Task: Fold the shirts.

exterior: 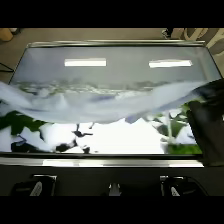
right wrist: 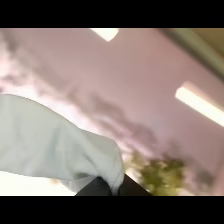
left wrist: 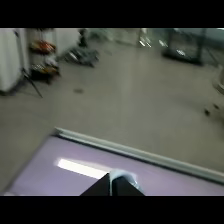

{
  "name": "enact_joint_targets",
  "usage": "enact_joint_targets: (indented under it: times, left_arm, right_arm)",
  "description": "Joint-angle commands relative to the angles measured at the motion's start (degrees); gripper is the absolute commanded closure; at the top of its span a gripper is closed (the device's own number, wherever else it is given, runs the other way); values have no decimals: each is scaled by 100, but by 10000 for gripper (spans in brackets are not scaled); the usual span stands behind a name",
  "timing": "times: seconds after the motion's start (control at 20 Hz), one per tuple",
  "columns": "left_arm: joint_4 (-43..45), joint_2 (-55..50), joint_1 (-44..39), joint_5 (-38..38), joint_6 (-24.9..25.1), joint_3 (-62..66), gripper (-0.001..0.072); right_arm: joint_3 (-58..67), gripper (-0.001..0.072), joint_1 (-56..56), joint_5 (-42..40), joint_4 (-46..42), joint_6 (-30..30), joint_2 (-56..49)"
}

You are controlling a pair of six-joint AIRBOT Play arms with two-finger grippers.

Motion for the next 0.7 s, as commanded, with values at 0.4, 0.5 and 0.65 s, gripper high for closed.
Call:
enact_joint_targets:
  times: [0.4,0.5,0.65]
  left_arm:
    - [-81,184,573,-1204,-31,925,683]
    - [-278,162,573,-1204,168,909,683]
    - [-782,-74,573,-1224,466,627,684]
  right_arm:
    - [1311,697,-2,195,-1519,306,144]
    - [1309,697,-2,365,-1786,304,11]
    - [966,695,-2,1639,-1816,308,-573]
